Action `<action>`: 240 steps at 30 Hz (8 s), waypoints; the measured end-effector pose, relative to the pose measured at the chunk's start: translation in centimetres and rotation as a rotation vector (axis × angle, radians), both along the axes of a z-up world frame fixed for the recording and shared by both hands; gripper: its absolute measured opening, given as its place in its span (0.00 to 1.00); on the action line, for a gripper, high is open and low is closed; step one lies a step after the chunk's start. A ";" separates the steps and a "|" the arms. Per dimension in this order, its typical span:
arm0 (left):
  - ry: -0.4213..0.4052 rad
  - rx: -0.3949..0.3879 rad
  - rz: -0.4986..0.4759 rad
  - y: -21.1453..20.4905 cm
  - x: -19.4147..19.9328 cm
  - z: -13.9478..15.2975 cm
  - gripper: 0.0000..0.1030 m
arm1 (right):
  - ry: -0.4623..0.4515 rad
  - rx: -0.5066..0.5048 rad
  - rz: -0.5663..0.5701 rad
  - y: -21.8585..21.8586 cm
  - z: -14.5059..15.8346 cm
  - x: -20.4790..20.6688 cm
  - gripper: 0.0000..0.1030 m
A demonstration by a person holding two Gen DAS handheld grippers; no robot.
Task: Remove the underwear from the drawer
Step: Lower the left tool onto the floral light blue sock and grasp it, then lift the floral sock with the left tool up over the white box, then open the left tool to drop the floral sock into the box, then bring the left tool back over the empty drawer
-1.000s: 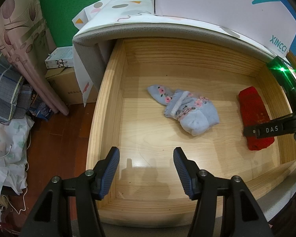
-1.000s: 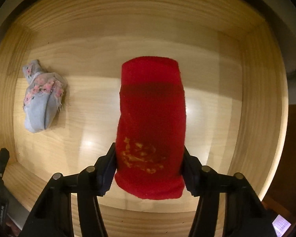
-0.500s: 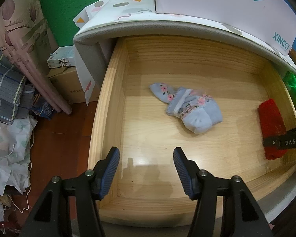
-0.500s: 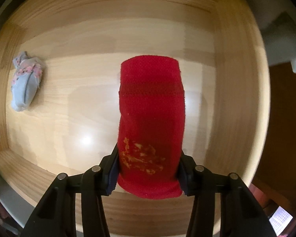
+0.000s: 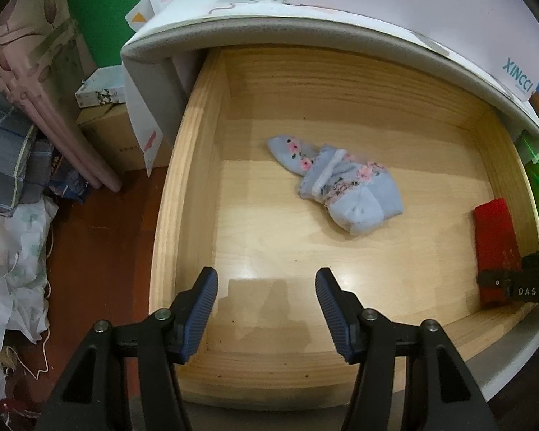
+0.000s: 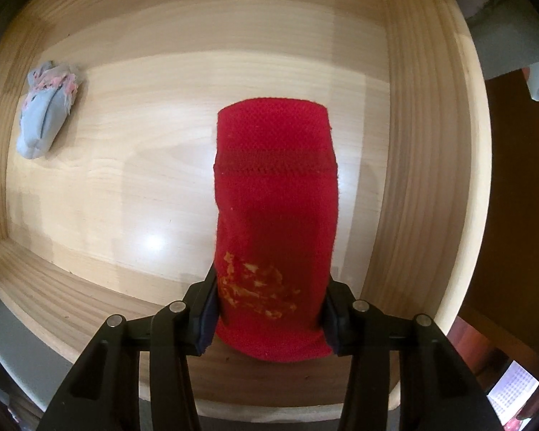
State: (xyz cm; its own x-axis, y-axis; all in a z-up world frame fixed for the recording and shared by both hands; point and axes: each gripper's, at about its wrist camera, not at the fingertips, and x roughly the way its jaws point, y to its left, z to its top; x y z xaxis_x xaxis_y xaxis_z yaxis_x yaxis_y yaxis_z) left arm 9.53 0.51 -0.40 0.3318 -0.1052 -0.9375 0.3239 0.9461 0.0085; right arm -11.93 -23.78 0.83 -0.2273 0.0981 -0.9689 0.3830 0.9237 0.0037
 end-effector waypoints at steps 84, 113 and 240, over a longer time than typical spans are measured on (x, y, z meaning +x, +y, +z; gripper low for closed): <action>0.153 0.067 -0.118 -8.8 3.9 0.3 0.19 | -0.018 0.006 -0.032 -1.2 -0.3 0.5 0.44; -0.276 -0.064 -0.186 -5.1 1.2 26.1 0.20 | -0.024 -0.012 -0.029 -1.4 -0.2 0.1 0.43; -0.190 0.005 -0.110 -4.2 -0.4 11.7 0.59 | -0.024 -0.050 0.001 0.7 1.1 2.1 0.43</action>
